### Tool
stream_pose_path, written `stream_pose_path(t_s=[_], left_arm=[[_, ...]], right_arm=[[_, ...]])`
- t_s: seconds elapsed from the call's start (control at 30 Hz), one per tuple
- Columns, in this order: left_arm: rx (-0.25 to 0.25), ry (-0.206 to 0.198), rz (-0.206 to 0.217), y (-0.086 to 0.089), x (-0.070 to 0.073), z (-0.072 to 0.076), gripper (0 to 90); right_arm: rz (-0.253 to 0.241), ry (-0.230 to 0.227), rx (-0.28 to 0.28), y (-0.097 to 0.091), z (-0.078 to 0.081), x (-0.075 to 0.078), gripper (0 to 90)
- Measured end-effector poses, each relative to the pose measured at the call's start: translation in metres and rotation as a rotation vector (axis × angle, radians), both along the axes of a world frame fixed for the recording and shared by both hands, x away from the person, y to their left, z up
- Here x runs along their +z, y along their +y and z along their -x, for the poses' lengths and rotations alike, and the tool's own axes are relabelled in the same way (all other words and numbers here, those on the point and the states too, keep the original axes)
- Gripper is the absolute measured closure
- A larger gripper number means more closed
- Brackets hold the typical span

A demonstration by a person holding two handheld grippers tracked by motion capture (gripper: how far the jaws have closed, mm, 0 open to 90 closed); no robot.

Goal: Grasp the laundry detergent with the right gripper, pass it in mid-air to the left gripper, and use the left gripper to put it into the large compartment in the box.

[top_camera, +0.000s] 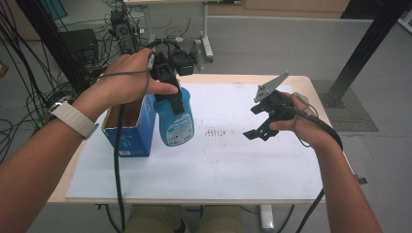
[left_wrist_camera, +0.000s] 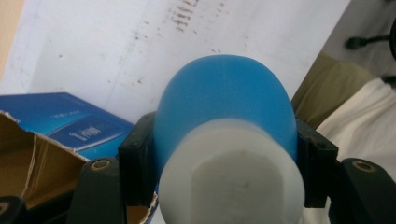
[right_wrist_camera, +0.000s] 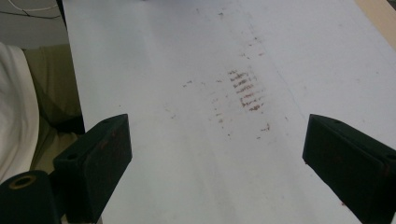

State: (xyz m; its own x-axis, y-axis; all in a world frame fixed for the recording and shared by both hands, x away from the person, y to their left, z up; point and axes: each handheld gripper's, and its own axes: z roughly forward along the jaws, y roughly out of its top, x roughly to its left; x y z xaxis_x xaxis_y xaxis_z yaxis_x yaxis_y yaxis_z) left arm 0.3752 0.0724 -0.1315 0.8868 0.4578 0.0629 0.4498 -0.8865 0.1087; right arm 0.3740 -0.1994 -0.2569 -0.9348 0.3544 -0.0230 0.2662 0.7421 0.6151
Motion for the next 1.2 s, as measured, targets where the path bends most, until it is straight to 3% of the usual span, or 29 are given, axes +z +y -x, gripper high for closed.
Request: stream_pose_path(t_s=[0.37, 0.83, 1.07, 1.2], left_arm=[[0.230, -0.016, -0.004, 0.001, 0.023, 0.002, 37.3], [0.471, -0.029, -0.038, 0.008, 0.048, 0.004, 37.4], [0.589, -0.030, -0.011, 0.017, 0.057, 0.001, 37.4], [0.637, -0.036, -0.005, 0.022, 0.063, -0.001, 37.4]], right_arm=[[0.027, 0.000, 0.032, -0.012, -0.006, 0.006, 8.7], [0.061, -0.004, 0.043, -0.029, -0.008, 0.014, 8.7], [0.062, 0.007, 0.038, -0.035, -0.009, 0.005, 8.8], [0.062, -0.002, 0.042, -0.033, -0.010, 0.008, 8.7]])
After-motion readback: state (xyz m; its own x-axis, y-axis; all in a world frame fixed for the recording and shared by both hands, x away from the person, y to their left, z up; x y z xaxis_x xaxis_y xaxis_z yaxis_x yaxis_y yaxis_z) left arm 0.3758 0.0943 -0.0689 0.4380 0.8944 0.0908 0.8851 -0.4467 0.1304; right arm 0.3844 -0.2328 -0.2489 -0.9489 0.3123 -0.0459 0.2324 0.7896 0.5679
